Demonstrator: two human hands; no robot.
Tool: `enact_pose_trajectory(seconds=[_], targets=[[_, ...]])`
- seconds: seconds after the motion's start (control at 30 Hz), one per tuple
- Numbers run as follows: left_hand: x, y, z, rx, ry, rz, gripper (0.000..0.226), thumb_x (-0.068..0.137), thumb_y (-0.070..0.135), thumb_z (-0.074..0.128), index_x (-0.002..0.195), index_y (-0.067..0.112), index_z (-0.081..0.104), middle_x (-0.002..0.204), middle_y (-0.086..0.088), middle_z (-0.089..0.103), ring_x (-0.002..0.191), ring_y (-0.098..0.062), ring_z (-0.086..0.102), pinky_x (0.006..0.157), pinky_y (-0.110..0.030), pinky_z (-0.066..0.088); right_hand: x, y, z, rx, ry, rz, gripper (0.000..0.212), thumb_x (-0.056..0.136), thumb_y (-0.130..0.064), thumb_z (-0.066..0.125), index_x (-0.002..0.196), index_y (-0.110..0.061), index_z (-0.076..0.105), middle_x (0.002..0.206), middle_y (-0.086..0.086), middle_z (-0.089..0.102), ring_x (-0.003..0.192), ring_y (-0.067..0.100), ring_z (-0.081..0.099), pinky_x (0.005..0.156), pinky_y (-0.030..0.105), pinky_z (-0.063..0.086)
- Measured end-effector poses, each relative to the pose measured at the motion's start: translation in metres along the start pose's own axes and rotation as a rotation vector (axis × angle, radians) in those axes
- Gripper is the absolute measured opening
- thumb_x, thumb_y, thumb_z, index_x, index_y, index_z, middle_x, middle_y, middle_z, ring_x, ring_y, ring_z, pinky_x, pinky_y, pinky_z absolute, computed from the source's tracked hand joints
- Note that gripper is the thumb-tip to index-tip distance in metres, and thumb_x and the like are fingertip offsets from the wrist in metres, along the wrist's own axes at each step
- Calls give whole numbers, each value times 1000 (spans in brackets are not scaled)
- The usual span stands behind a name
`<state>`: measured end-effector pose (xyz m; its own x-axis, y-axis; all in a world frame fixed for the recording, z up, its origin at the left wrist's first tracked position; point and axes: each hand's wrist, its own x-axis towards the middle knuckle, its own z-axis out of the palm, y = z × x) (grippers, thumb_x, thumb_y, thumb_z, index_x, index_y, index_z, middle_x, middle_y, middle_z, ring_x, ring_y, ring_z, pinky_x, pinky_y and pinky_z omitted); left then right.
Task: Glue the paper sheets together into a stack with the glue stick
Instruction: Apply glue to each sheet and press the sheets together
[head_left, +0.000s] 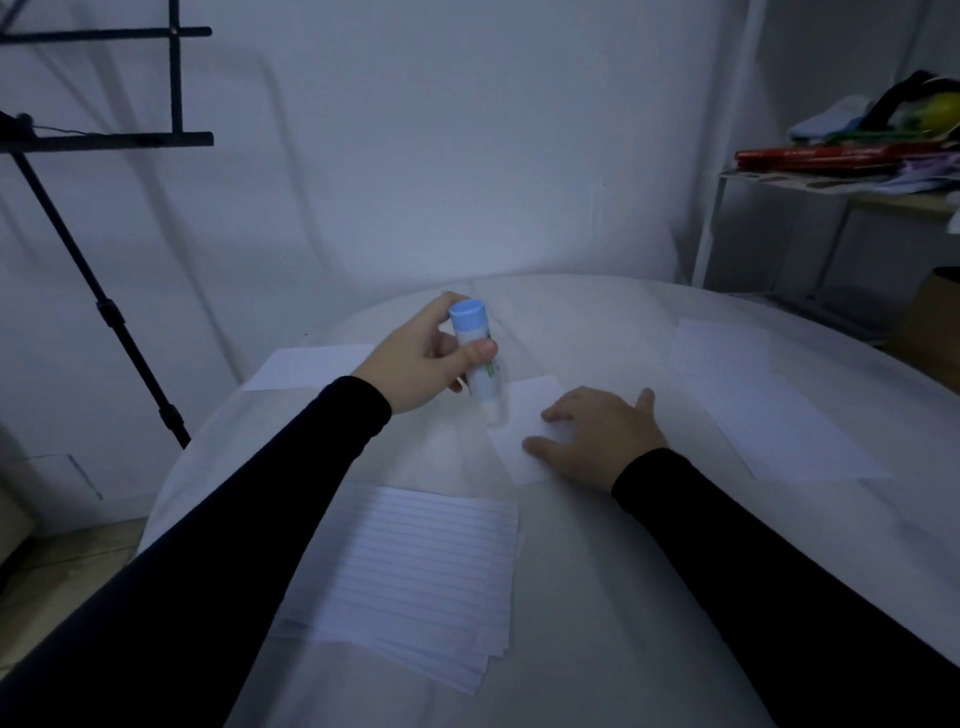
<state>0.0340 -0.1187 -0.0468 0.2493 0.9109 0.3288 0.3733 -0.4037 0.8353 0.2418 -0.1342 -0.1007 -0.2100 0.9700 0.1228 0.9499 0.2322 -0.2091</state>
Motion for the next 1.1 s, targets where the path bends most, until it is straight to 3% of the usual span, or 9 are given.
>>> enact_pose_trajectory(seconds=[0.13,0.23,0.33,0.47,0.7,0.83,0.93,1.1], targets=[[-3,4,11,-23,-22,16,33,78,38,69,99,20,51,83,-20,69,78,-38,63,63,-31,55,1,9,-7,142,-124,-102,39,88,-52,53,125,-41,53,143,-22,39,143,11,18,110,59,-6],[-7,6,23,1,-71,24,45,69,51,66,99,21,51,89,-31,64,76,-38,61,64,-34,56,-1,17,-12,225,-63,-124,34,92,-45,51,125,-37,55,143,-19,41,139,6,24,113,55,2],[-11,8,34,-3,-143,32,36,70,51,66,95,29,52,91,-28,67,86,-45,63,65,-36,54,-1,27,-14,177,-25,-81,39,89,-51,52,125,-38,55,142,-18,42,135,5,30,112,55,7],[-13,8,43,-50,-187,52,26,73,49,68,90,37,53,89,-36,61,88,-51,62,65,-40,52,0,30,-10,108,-75,-38,49,82,-64,52,126,-43,54,144,-21,39,139,9,26,110,60,3],[-19,7,52,-43,-244,57,29,75,49,67,91,31,50,87,-32,60,87,-51,61,68,-50,52,2,30,-6,139,-88,-2,52,76,-72,51,121,-48,55,144,-25,38,140,9,26,110,64,-1],[-18,6,53,-17,-240,67,41,73,62,68,94,32,51,83,-33,57,83,-54,59,65,-63,48,4,31,-6,154,-76,5,51,75,-70,52,120,-48,56,143,-26,38,140,9,26,109,64,-1],[-18,6,52,28,-242,64,45,71,67,66,95,33,50,84,-32,58,82,-52,59,66,-63,47,5,32,-3,150,-78,5,53,72,-74,51,118,-49,56,141,-29,39,137,7,29,107,66,1],[-14,6,48,83,-223,52,32,75,56,66,93,35,50,86,-35,57,85,-51,61,69,-60,50,4,30,-5,166,-79,30,51,74,-69,56,120,-47,56,143,-27,38,137,5,28,110,62,0]])
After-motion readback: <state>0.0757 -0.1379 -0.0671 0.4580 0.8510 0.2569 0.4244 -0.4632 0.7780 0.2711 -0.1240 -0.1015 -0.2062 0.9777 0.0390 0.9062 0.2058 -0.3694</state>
